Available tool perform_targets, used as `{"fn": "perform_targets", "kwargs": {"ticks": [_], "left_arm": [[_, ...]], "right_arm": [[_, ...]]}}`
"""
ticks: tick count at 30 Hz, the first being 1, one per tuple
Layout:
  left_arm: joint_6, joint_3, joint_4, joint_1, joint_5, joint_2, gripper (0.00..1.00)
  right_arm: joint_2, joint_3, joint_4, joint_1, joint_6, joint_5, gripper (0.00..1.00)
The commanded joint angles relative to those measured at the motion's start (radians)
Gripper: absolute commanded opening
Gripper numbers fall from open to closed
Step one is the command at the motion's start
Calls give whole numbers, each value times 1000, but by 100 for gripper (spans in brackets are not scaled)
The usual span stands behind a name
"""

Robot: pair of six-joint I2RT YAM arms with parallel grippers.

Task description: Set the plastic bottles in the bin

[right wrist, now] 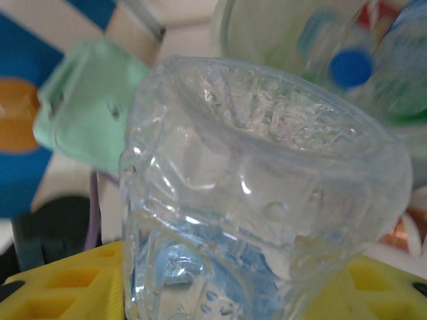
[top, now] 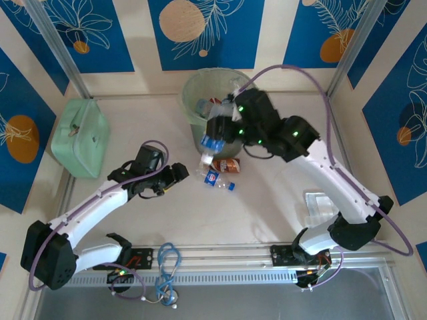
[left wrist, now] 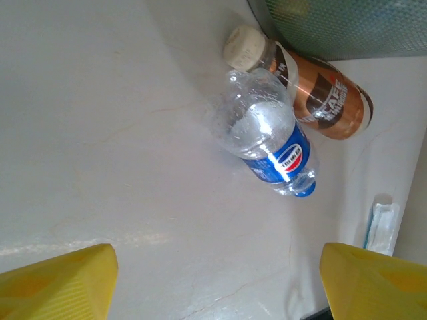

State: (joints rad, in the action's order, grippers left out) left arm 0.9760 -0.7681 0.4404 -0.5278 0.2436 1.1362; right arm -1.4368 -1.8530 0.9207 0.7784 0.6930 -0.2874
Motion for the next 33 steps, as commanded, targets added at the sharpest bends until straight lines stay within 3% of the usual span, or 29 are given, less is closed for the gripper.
{"fn": "perform_targets", "kwargs": {"ticks": [1, 7, 14, 18, 22, 25, 33], "left_arm": [[-46, -50, 6, -19, 0, 4, 79], [-62, -67, 15, -42, -17, 2, 79], [-69, -71, 14, -49, -22, 13, 80], [-71, -68, 1, -50, -20, 29, 80], [-61, -65, -10, -50, -18, 49, 80], [-48, -60, -27, -51, -12, 59, 81], [0, -59, -48, -60, -23, 85, 82]], "right_arm": [[-33, -88, -37, -90, 26, 82, 56], [-195, -268, -39, -260, 91, 203, 56], [-392, -474, -4, -344, 110, 287, 55], [-498, -584, 19, -349, 112, 312, 58], [-650, -769, 96, -357, 116, 341, 71], [-729, -858, 119, -361, 119, 359, 76], [-713, -845, 109, -357, 100, 349, 77]]}}
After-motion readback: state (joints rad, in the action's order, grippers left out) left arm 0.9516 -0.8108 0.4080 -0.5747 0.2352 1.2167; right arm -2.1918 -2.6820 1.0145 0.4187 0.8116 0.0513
